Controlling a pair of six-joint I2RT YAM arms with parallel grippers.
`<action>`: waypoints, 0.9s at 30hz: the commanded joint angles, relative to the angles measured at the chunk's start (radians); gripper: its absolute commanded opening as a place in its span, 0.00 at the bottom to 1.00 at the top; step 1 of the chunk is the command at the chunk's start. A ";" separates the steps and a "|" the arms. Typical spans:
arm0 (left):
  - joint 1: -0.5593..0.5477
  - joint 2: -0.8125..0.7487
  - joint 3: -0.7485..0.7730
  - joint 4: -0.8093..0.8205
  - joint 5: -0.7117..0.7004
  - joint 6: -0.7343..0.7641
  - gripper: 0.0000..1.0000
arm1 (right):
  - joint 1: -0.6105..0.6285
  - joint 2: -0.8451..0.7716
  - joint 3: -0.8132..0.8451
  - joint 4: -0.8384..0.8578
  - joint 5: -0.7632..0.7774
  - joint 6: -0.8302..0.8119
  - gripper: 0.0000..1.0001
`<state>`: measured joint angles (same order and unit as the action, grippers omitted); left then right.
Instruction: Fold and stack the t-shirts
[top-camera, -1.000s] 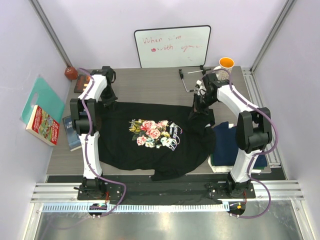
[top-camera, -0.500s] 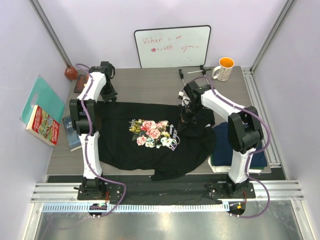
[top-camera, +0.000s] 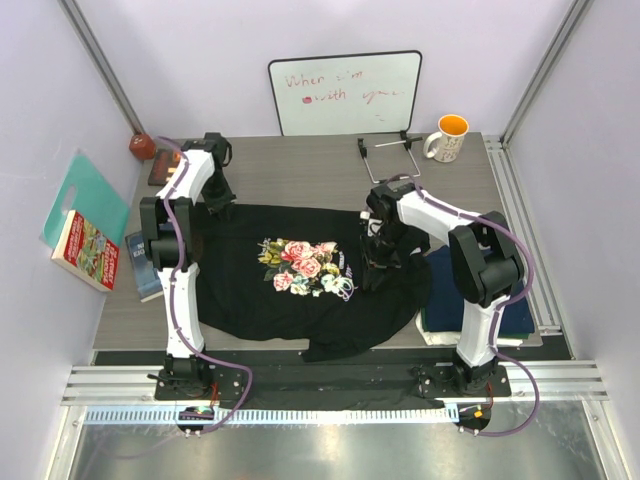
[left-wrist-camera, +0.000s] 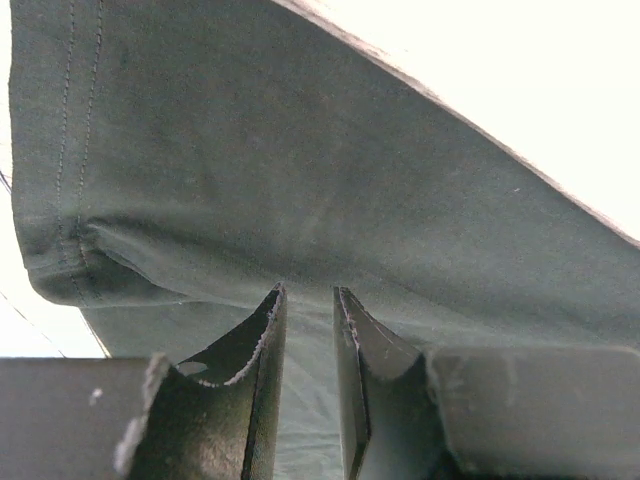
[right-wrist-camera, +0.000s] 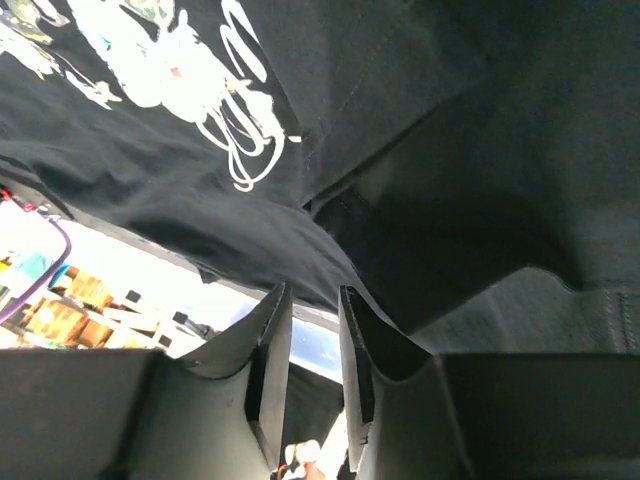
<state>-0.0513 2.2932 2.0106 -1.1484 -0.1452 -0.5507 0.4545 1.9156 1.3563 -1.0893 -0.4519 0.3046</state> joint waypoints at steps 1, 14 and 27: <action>-0.002 -0.071 -0.003 0.021 0.010 -0.006 0.26 | 0.006 -0.072 0.102 -0.021 0.045 -0.007 0.32; -0.002 -0.069 0.043 -0.016 0.006 0.017 0.26 | -0.135 0.045 0.190 0.183 0.220 0.016 0.30; -0.002 -0.060 0.034 -0.013 -0.004 0.025 0.26 | -0.142 0.155 0.170 0.223 0.124 -0.007 0.29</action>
<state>-0.0513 2.2875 2.0304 -1.1561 -0.1452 -0.5407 0.3058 2.0991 1.5414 -0.8856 -0.2798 0.3153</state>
